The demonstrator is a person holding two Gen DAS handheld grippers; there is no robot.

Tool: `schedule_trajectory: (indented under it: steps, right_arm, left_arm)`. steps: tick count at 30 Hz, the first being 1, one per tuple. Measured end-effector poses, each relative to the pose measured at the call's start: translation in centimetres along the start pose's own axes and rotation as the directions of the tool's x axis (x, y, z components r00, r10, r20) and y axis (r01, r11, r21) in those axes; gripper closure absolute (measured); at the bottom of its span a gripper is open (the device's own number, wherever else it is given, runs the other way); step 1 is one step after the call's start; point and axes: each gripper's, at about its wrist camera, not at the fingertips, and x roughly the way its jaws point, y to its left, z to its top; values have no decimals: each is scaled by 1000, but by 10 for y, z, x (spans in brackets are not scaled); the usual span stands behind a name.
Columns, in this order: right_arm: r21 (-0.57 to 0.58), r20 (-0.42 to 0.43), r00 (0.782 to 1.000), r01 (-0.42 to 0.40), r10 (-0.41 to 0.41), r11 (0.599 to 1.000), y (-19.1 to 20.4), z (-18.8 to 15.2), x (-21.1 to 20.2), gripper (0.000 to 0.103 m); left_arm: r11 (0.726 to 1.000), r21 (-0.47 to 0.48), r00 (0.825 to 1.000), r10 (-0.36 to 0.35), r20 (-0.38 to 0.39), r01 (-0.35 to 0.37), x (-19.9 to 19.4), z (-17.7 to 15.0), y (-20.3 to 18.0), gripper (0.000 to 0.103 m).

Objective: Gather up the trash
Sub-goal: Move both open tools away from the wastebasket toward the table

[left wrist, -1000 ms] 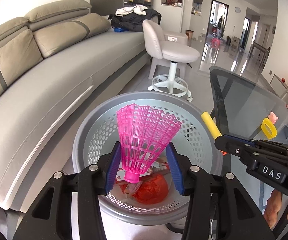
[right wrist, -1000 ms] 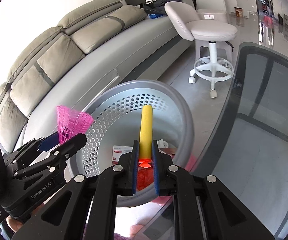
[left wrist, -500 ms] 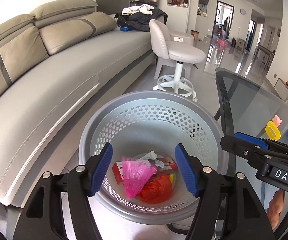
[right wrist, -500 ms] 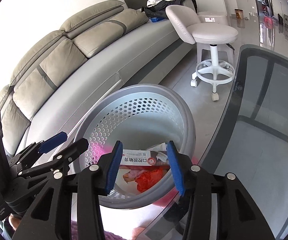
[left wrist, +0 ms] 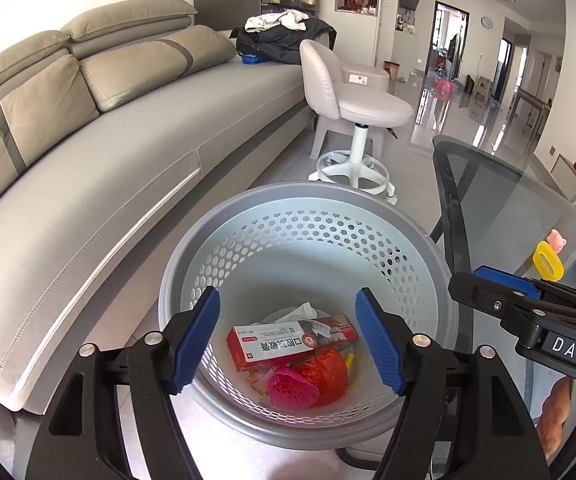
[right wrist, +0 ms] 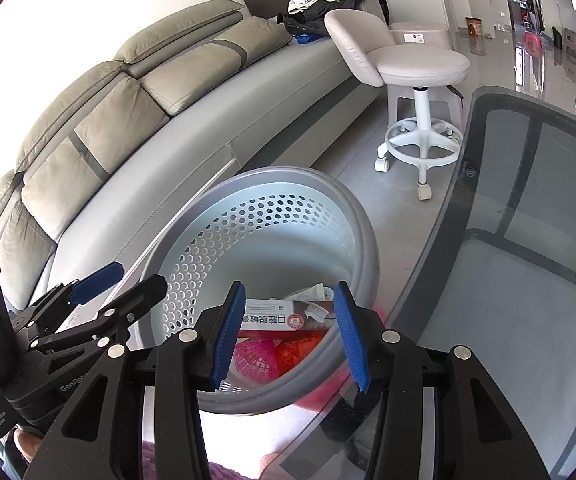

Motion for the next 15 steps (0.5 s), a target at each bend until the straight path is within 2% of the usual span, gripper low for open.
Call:
schedule_trajectory:
  steps: [5, 7, 15]
  right_arm:
    - [6, 5, 1000, 25, -25, 1000, -9, -3, -7, 57]
    - [12, 12, 999, 36, -37, 999, -16, -4, -12, 53]
    - [23, 34, 994, 100, -101, 995, -41, -14, -33, 48]
  left_arm:
    - [1000, 7, 1000, -4, 5, 4, -1, 0, -2, 30]
    - [1000, 8, 1000, -10, 5, 10, -1, 1, -4, 28]
    - [999, 35, 999, -36, 22, 35, -5, 0, -20, 22]
